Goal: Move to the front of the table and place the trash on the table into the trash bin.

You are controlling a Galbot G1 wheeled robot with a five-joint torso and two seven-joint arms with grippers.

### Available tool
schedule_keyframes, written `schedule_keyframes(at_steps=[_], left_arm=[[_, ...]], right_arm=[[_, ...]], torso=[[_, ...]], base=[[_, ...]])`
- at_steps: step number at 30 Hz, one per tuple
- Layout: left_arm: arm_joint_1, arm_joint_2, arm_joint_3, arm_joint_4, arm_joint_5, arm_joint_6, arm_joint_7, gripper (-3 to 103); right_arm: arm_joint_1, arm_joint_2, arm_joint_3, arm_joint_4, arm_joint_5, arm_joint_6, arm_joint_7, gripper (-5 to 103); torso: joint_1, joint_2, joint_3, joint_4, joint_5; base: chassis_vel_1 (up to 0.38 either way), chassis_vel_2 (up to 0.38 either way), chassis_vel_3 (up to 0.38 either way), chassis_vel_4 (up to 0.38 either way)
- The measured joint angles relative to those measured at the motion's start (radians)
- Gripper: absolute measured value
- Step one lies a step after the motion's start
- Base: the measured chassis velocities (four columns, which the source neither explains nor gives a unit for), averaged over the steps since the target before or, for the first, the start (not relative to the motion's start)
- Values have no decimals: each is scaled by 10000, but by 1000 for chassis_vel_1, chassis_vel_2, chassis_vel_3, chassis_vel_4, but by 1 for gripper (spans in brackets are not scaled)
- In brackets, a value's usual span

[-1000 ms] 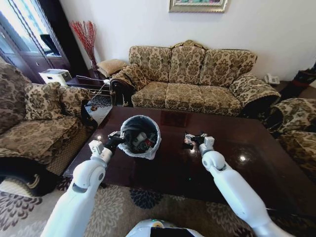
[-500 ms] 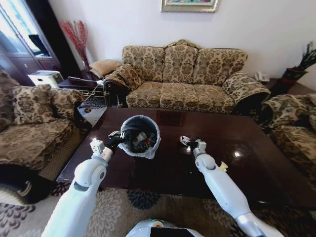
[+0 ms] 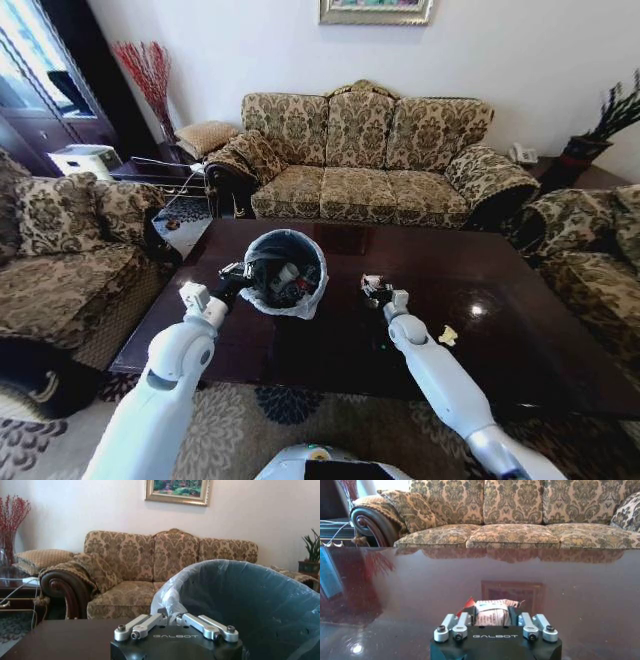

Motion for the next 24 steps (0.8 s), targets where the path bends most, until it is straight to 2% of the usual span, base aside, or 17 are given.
schedule_keyframes(at_steps=[3,5,6,9,11,13,18,23,24], left_arm=[[0,-6,25,-21,0,2,6,3],[-3,2,29,-48,0,4,14,3],[-3,2,29,-48,0,4,14,3],[-19,42,31,-75,-19,9,29,3],[-26,46,36,-75,-21,9,29,3],[-43,43,76,-76,-28,10,36,3],[-46,30,108,-88,-32,10,53,3],[10,54,145,-86,-31,10,69,3],[10,54,145,-86,-31,10,69,3]], right_arm=[[-4,-32,20,30,0,51,48,37],[-11,-66,32,142,63,199,246,26],[-11,-66,32,142,63,199,246,26],[-26,-244,73,790,395,291,578,10],[-25,-311,81,962,483,261,645,10],[-18,-502,76,1381,646,201,783,2],[-78,-793,74,2332,600,248,1026,0],[53,-1627,29,4967,610,50,1263,0],[53,-1627,29,4967,610,50,1263,0]], torso=[[0,0,0,0,0],[0,0,1,-1,2],[0,0,1,-1,2],[1,0,0,1,0],[0,0,0,0,0],[0,0,0,0,1],[1,-1,1,-1,3],[1,-1,1,0,5],[1,-1,1,0,5]], base=[[0,0,0,0],[0,0,0,0],[0,0,0,0],[0,0,0,0],[0,0,0,0],[0,0,0,0],[0,0,0,0],[0,0,0,0],[0,0,0,0]])
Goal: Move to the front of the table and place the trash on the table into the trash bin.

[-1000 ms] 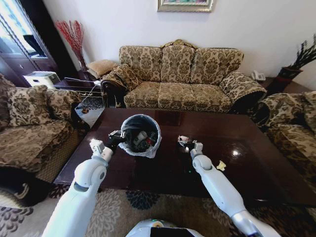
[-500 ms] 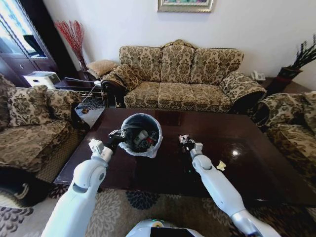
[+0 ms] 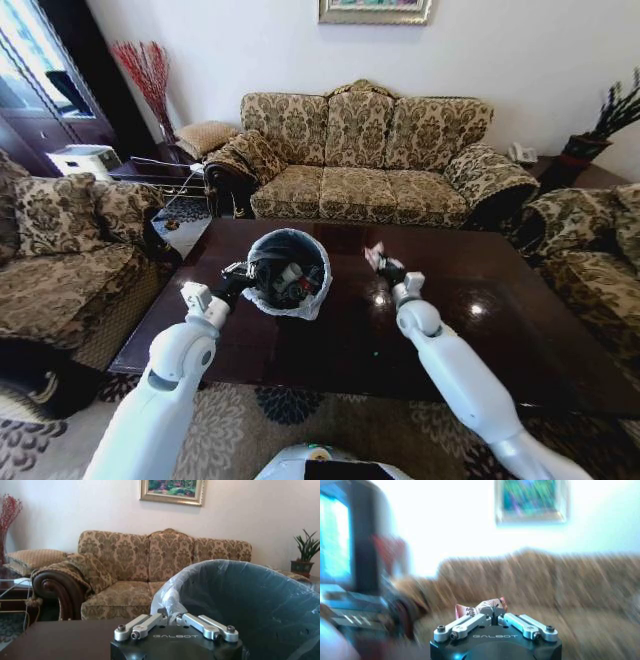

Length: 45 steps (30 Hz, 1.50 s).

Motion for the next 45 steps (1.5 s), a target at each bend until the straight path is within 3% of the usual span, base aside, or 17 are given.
schedule_keyframes(at_steps=[3,11,15,20,25,28,30,33,36,40,44,45], left_arm=[[43,1,161,23,38,0,11,3],[93,-97,408,-12,182,2,15,3],[91,-100,410,-47,193,1,15,3],[34,-112,458,-122,208,2,16,3],[97,-156,452,-269,228,32,31,3],[124,-189,414,-270,268,42,37,3],[118,-202,414,-270,270,45,40,3],[107,-232,384,-270,272,52,43,3],[118,-236,363,-270,273,53,44,3],[225,-212,104,-289,265,47,35,3],[530,-278,-189,-530,304,3,-1,3],[647,-324,-273,-647,326,-24,-31,3]], right_arm=[[759,-906,-183,2268,800,-460,13,0],[1939,-2515,-1053,5174,3316,-1310,-92,0],[1273,-2914,-1697,5900,3263,-1455,-382,0],[1177,-2877,-2231,5726,2771,-1662,-658,-1],[1441,-2657,-2323,5455,2945,-2095,-661,15],[1480,-2546,-2498,5433,2977,-2159,-661,31],[1487,-2509,-2541,5401,2944,-2159,-661,31],[1517,-2429,-2434,5199,2712,-2066,-585,47],[1517,-2430,-2339,5159,2684,-2016,-494,52],[936,-2558,-1621,4736,2013,-1786,763,74],[433,-2387,-1378,4301,1412,-1907,1282,85],[47,-2260,-1090,4138,1158,-2046,1330,90]], torso=[[-1,1,-1,0,-4],[0,1,-1,0,-6],[-2,1,-2,-4,-4],[-1,0,-1,-1,-3],[1,0,0,0,-2],[0,0,0,0,-3],[0,0,-1,0,-4],[0,0,0,0,-3],[1,0,0,0,-3],[0,0,0,-3,-5],[0,0,0,0,-4],[1,0,0,11,0]], base=[[0,0,0,0],[0,0,0,0],[0,0,0,0],[0,0,0,0],[0,0,0,0],[0,0,0,0],[0,0,0,0],[0,0,0,0],[0,0,0,0],[0,0,0,0],[0,0,0,0],[0,0,0,0]])
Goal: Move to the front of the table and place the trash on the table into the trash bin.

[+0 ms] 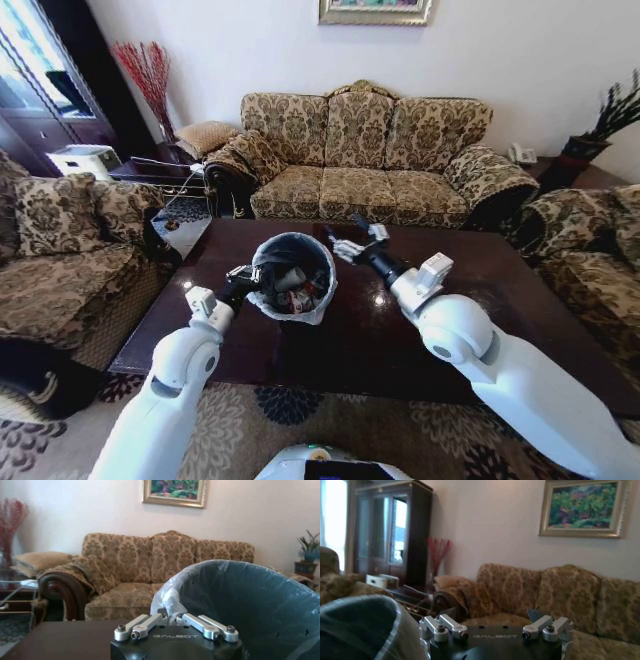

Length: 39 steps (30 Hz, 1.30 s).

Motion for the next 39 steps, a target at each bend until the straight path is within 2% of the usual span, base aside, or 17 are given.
schedule_keyframes(at_steps=[1,3,4,5,7,10,12,14,21,28,39], left_arm=[[58,-41,-13,-70,12,-12,-21,3],[70,-68,-2,-103,14,-13,-23,3],[70,-68,-2,-103,14,-13,-23,3],[70,-74,22,-108,18,-23,-29,3],[65,-72,36,-108,26,-29,-30,3],[45,-42,70,-102,224,-31,-14,3],[45,-41,79,-100,264,-31,-7,3],[63,-51,119,-100,365,-29,13,3],[161,-89,128,-195,419,-28,21,3],[244,-165,105,-238,420,-139,20,3],[348,-219,48,-318,331,-364,-30,3]], right_arm=[[-603,123,463,-104,-222,-122,15,95],[-1215,251,957,-146,-421,-167,33,99],[-1215,251,957,-146,-421,-167,33,99],[-1953,441,1622,-150,-668,-176,28,100],[-2380,561,1985,-138,-817,-172,5,100],[-3729,1117,3206,-11,-1371,61,-251,100],[-3874,1186,3326,5,-1421,94,-286,100],[-4511,1537,3819,141,-1523,195,-418,100],[-5207,1923,4347,168,-1594,227,-685,100],[-5365,2088,4322,-32,-1771,316,-902,100],[-6105,2690,4591,-761,-2268,480,-1317,100]], torso=[[0,0,0,-3,-2],[-1,0,0,-10,-4],[-1,0,0,-10,-4],[-1,0,-1,-13,-3],[-1,0,-1,-14,-2],[-2,-1,-1,-13,-2],[-2,-1,-1,-13,-4],[-2,-1,-1,-12,-9],[-2,-1,-1,-15,0],[-2,-1,-1,-7,-9],[-2,-1,0,-12,-5]], base=[[0,0,0,0],[0,0,0,0],[0,0,0,0],[0,0,0,0],[0,0,0,0],[-42,-51,31,50],[-58,-71,48,76],[-91,-101,101,118],[-101,-106,68,69],[-43,-37,-15,-7],[0,0,0,0]])
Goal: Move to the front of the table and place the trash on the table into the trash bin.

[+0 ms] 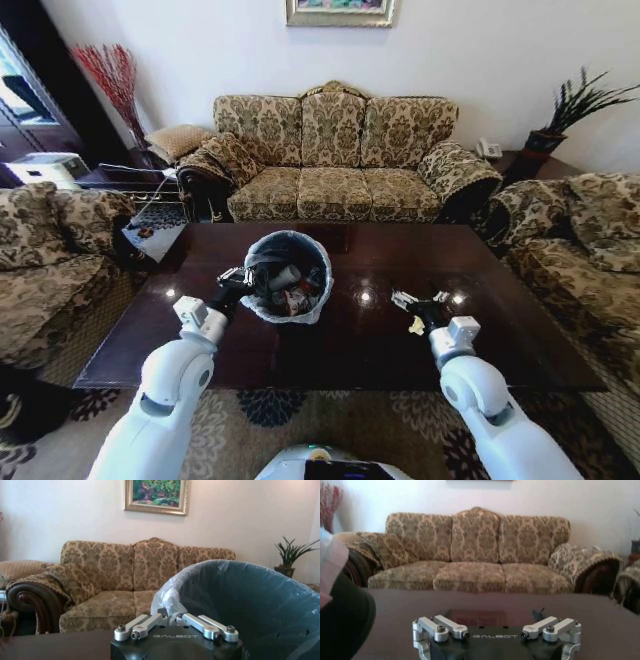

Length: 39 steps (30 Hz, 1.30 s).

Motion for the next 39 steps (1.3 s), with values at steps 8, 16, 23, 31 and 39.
schedule_keyframes(at_steps=[8,16,23,31,39], left_arm=[[9,-7,35,11,328,55,111,3],[6,67,-16,10,340,119,98,3],[-33,-5,109,75,335,137,101,3],[-86,-5,122,150,193,98,99,3],[-90,-40,169,165,176,101,77,3]], right_arm=[[-281,574,93,-664,-472,273,-51,100],[-392,905,287,-1571,-1144,862,-497,100],[-360,1145,-32,-1907,-1303,1441,-653,100],[-73,1447,-735,-2762,-1293,1672,-609,100],[921,1511,-1352,-4138,-1290,2172,-1487,100]], torso=[[0,0,0,2,0],[0,0,0,1,1],[0,0,0,-1,1],[0,1,0,-2,-1],[1,1,0,4,1]], base=[[-31,-27,30,27],[-88,-97,84,71],[-88,-86,7,10],[-46,-52,-46,-43],[0,0,0,0]])
